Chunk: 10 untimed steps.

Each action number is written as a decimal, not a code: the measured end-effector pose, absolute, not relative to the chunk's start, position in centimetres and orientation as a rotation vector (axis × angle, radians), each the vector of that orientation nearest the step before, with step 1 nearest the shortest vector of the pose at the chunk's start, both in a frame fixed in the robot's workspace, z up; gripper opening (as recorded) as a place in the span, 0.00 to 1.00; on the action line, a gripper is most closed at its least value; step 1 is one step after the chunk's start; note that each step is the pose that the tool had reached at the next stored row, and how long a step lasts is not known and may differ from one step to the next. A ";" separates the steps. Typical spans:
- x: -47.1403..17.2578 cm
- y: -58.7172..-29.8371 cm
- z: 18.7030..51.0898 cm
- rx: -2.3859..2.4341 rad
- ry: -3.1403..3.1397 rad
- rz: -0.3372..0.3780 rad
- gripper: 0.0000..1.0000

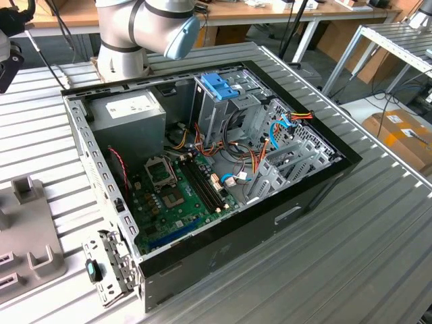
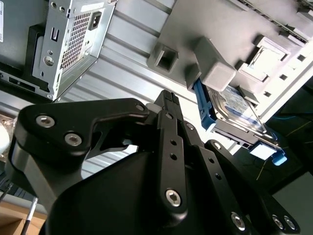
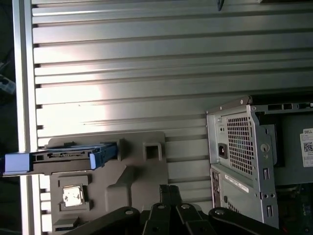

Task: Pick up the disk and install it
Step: 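Reach for the disk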

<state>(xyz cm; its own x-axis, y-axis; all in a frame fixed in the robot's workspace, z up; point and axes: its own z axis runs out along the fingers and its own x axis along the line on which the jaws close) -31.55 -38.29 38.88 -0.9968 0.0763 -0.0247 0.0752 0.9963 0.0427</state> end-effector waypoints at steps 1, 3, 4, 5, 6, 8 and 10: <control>-31.9 -38.3 38.9 0.118 3.113 0.065 0.11; -32.3 -38.2 38.9 0.118 3.112 0.065 0.11; -32.4 -38.2 38.9 0.118 3.112 0.065 0.11; -32.5 -38.2 38.9 0.118 3.112 0.065 0.11; -32.6 -38.2 38.9 0.118 3.112 0.065 0.11; -32.6 -38.2 38.9 0.118 3.113 0.065 0.11; -32.8 -38.2 38.9 0.118 3.112 0.065 0.11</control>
